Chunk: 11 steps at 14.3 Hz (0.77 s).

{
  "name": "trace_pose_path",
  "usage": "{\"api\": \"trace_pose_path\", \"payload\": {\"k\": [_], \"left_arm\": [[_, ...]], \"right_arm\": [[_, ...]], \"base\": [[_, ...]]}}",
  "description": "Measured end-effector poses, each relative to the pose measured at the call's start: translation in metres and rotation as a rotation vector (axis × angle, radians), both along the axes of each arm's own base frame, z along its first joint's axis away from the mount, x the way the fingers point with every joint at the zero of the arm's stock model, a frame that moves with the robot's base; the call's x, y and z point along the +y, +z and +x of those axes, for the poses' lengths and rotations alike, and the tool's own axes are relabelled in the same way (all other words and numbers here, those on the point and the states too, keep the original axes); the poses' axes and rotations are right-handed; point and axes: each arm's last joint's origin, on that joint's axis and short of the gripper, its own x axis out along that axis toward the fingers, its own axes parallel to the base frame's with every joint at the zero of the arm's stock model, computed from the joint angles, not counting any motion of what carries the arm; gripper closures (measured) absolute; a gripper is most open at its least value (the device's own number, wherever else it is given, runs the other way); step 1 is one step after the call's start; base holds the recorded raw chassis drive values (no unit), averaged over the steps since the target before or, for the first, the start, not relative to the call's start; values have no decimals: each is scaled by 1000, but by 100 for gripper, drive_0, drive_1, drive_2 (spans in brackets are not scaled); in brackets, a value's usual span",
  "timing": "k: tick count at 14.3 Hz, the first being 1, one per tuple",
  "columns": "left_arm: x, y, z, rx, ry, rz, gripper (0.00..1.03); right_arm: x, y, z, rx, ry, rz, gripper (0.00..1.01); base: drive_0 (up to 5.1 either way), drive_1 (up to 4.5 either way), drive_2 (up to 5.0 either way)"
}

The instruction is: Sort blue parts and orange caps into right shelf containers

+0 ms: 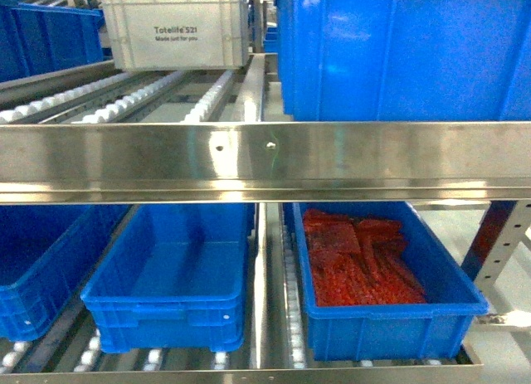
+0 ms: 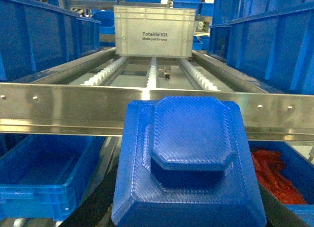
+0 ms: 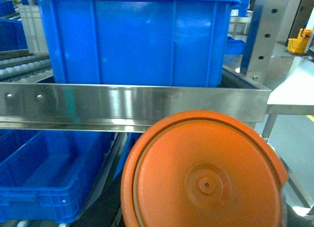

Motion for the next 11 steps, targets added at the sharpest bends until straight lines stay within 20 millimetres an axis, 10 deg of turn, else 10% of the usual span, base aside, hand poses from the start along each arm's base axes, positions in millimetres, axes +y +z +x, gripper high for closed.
{"api": "trace_pose_path", "payload": {"k": [11], "left_arm": [[0, 0, 0, 2, 0, 0, 62]], "right_arm": [[0, 0, 0, 3, 0, 0, 58]], "base": [[-494, 251, 251]]}}
